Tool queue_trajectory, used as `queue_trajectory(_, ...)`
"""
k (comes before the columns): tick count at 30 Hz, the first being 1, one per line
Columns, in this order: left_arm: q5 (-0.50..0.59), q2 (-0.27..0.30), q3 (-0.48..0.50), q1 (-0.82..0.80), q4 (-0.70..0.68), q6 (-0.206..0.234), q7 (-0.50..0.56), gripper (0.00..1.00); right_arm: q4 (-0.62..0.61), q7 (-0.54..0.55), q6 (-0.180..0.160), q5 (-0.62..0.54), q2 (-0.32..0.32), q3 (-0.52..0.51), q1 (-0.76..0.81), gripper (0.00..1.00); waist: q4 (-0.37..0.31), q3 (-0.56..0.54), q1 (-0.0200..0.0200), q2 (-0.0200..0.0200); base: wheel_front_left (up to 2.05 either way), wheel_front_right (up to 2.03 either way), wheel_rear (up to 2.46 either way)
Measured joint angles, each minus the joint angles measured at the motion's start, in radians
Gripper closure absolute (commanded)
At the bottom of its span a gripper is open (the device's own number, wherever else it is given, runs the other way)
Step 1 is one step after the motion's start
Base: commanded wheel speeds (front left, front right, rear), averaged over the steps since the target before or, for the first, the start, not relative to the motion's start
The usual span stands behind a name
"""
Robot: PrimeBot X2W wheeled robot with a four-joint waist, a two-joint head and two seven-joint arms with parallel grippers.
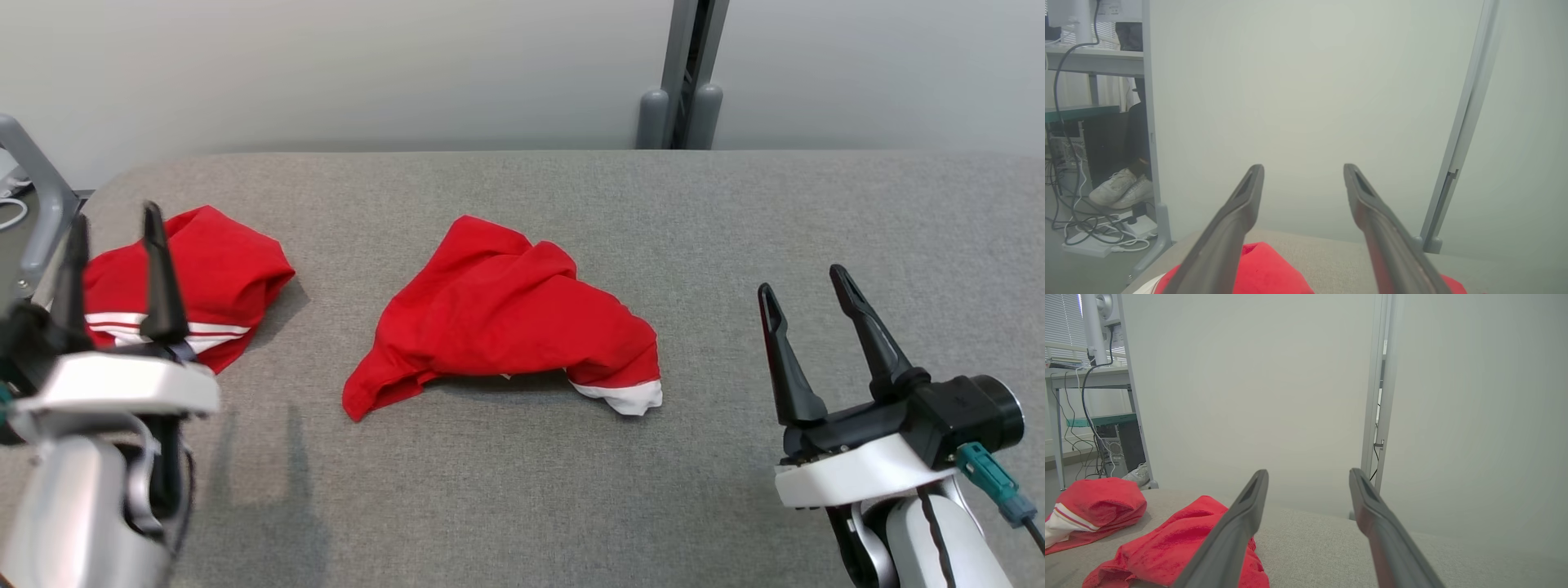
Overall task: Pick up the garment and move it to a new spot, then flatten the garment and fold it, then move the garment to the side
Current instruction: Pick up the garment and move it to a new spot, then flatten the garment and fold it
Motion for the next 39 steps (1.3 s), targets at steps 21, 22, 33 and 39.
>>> queue_trajectory(21,0.188,-0.218,0.024,0.303,-0.206,-0.057,-0.001,0.00,-0.021,0.000,0.000,-0.023,0.001,-0.002,0.040,0.00,0.032,-0.008,0.0000,0.0000,0.00,0.00,0.00)
queue_trajectory(22,0.193,-0.219,0.020,0.303,-0.201,-0.058,-0.001,0.00,-0.016,0.000,0.000,-0.023,0.000,0.000,0.040,0.00,0.036,-0.008,0.0000,0.0000,0.00,0.00,0.00)
queue_trajectory(33,0.169,-0.223,-0.051,0.286,-0.173,-0.047,-0.001,0.00,0.168,0.001,0.000,-0.104,-0.074,0.184,-0.040,0.00,0.116,0.019,0.0000,0.0000,0.00,0.00,0.00)
queue_trajectory(39,0.148,-0.223,-0.080,0.278,-0.165,-0.037,-0.001,0.00,0.298,0.001,0.000,-0.144,-0.110,0.248,-0.102,0.00,0.170,0.030,0.0000,0.0000,0.00,0.00,0.00)
